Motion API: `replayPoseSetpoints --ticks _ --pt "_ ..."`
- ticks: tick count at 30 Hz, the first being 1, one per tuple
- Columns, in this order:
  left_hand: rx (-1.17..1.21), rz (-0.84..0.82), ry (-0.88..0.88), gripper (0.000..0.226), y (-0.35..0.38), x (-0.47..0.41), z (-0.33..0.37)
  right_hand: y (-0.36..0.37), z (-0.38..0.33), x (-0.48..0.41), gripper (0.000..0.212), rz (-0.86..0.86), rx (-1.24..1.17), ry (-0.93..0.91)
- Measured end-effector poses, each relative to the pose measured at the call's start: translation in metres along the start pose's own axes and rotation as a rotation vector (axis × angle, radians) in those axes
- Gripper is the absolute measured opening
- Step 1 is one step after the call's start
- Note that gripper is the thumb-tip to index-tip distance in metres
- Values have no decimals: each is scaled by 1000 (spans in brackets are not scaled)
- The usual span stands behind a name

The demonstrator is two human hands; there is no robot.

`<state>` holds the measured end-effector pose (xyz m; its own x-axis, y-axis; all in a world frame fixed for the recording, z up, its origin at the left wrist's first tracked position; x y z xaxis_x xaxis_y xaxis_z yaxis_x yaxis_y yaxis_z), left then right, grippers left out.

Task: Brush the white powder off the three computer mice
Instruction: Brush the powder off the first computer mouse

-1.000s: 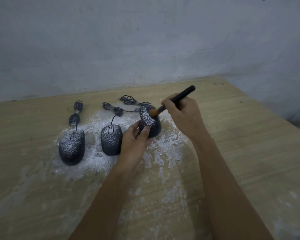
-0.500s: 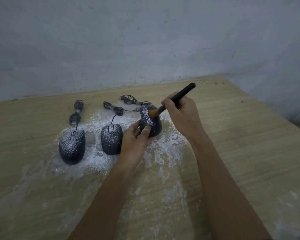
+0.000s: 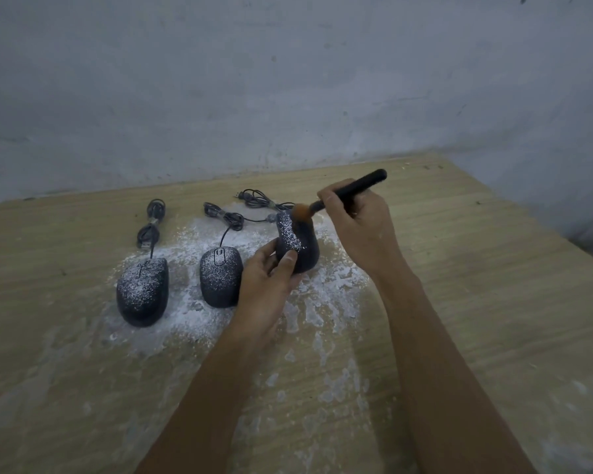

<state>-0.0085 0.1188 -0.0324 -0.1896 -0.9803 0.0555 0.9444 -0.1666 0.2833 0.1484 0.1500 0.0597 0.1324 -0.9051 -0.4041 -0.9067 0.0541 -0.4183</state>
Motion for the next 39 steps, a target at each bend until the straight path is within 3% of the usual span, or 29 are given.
replayPoseSetpoints --ticks 11,15,18,22,26,29,33,39 --pt "8 -3 -2 39 1 2 2 -5 4 4 18 5 -112 17" --pt "17 3 -3 35 0 2 2 -1 3 5 20 -110 -155 34" --pt "20 -4 -1 34 1 1 2 -7 8 5 21 -39 -209 57" --pt "22 -11 9 33 1 1 3 0 6 7 19 -167 -167 71" --pt "17 -15 13 33 1 2 3 -7 8 6 21 -76 -222 66" --pt "-9 -30 10 32 0 1 1 -6 14 7 20 -129 -197 111" --pt "-16 -43 -2 33 -2 0 -1 -16 28 6 18 41 -205 172" --pt "0 -70 3 34 0 0 -1 -13 45 5 18 89 -158 244"
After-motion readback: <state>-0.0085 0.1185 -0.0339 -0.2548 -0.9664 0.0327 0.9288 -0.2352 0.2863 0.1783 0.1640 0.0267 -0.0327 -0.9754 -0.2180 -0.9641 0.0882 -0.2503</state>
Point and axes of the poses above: each hand's wrist, its own x-axis away from the middle knuckle, its own y-axis out of the palm, z = x × y, the point moved 6 cm from there along -x, towards the middle knuckle, and after that the axes turned 13 degrees about -z, right-handed, at the moved point
